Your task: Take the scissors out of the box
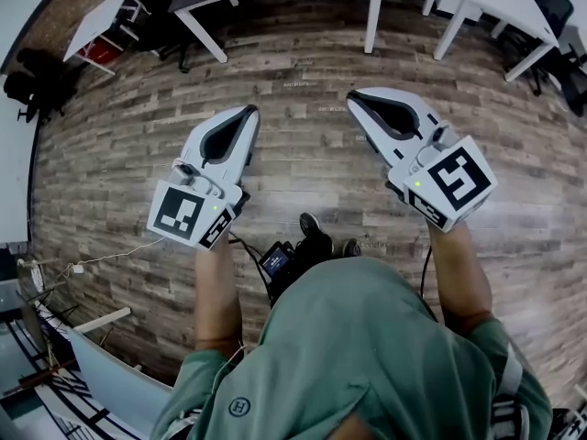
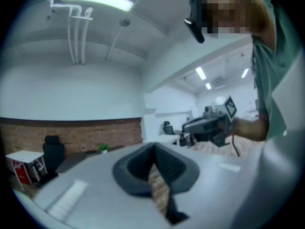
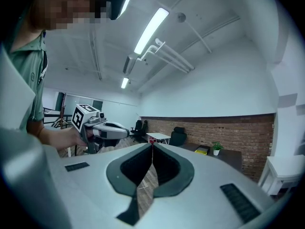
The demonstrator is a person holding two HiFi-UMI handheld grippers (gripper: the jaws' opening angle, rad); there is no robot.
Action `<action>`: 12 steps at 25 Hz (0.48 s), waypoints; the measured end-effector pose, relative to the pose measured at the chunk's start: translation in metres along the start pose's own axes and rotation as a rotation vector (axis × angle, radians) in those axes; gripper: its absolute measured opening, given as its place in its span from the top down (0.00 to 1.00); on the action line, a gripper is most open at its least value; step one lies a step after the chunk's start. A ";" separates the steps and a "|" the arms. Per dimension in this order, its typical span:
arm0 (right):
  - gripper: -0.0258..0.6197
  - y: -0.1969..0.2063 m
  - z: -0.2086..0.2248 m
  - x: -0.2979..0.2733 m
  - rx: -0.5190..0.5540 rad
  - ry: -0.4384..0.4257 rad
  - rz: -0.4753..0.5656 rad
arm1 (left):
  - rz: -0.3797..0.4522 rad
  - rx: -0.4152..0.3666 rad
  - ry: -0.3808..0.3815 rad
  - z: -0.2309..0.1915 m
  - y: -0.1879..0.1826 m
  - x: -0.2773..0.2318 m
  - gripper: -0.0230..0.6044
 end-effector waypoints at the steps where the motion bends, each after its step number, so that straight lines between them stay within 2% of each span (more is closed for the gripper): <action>1: 0.95 -0.001 0.002 -0.006 -0.001 0.003 -0.001 | 0.002 0.000 0.003 -0.007 0.000 -0.002 0.97; 12: 0.95 -0.028 0.029 -0.114 0.000 0.049 -0.010 | 0.022 0.000 0.050 -0.123 0.013 -0.024 0.97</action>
Point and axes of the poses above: the fingertips, and each gripper's own axes: x backward along the fingers, z to its right, y out of its underside, the point moved 5 cm from there along x, backward along the fingers, and after that the axes turned 8 degrees about -z, right-handed, at the moved point
